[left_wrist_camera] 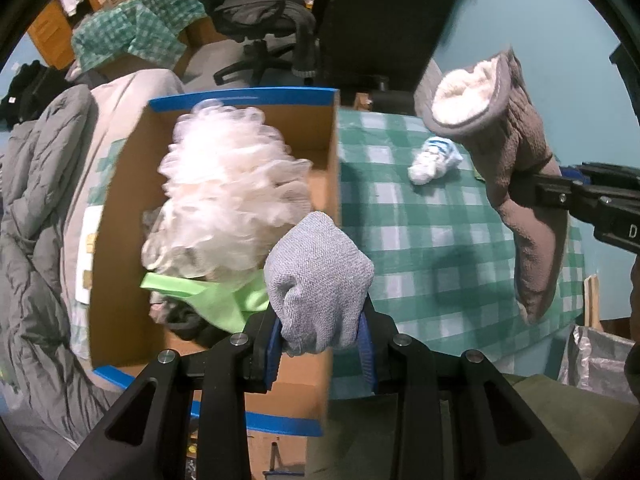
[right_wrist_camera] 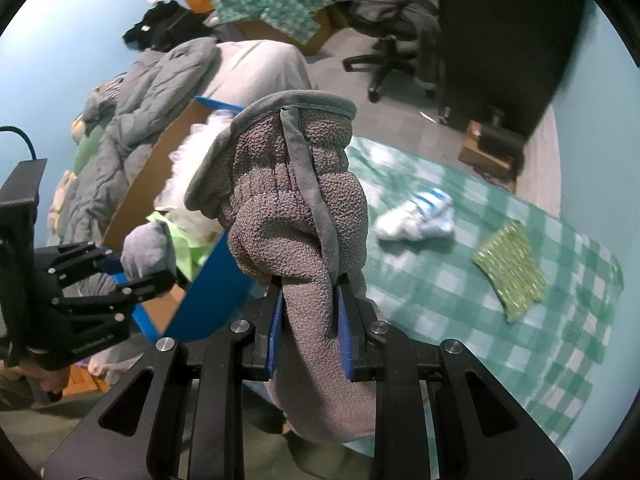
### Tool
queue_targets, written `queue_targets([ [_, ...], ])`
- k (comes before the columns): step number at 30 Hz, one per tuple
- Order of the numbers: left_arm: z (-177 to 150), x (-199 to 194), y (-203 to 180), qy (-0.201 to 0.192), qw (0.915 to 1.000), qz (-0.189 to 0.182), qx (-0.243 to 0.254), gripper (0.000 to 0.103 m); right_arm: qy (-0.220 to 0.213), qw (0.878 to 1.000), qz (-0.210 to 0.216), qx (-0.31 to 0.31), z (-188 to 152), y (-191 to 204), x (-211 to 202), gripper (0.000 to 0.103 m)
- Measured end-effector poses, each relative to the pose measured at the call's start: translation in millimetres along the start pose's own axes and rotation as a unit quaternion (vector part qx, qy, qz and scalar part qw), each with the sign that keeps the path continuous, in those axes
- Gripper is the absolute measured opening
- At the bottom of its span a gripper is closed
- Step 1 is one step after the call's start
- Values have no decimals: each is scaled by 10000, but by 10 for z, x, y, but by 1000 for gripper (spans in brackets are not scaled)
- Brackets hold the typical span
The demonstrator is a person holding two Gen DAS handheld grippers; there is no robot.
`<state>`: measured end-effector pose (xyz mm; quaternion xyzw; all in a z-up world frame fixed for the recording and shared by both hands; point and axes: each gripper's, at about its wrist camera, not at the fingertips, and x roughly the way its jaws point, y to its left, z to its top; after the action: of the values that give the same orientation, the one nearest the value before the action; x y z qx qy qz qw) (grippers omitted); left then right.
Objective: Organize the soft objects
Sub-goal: 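Lift the grey fleece sock and grey sock and carry them over the box, then open both tools to drop the two grey socks into the box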
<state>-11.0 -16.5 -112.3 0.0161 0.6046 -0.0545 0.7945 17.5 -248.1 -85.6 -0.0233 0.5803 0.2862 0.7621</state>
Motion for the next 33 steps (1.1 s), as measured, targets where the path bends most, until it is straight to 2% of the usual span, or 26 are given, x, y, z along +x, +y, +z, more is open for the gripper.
queue_targets([
  [21,-61,-103,811,-181,9980,306,-521,33,-68,9968,384,-694,497,864,328,21],
  [33,-45,44,1180,-149,9966,253,-771,32,-90,9961,615,-619,729,1230,558,21],
])
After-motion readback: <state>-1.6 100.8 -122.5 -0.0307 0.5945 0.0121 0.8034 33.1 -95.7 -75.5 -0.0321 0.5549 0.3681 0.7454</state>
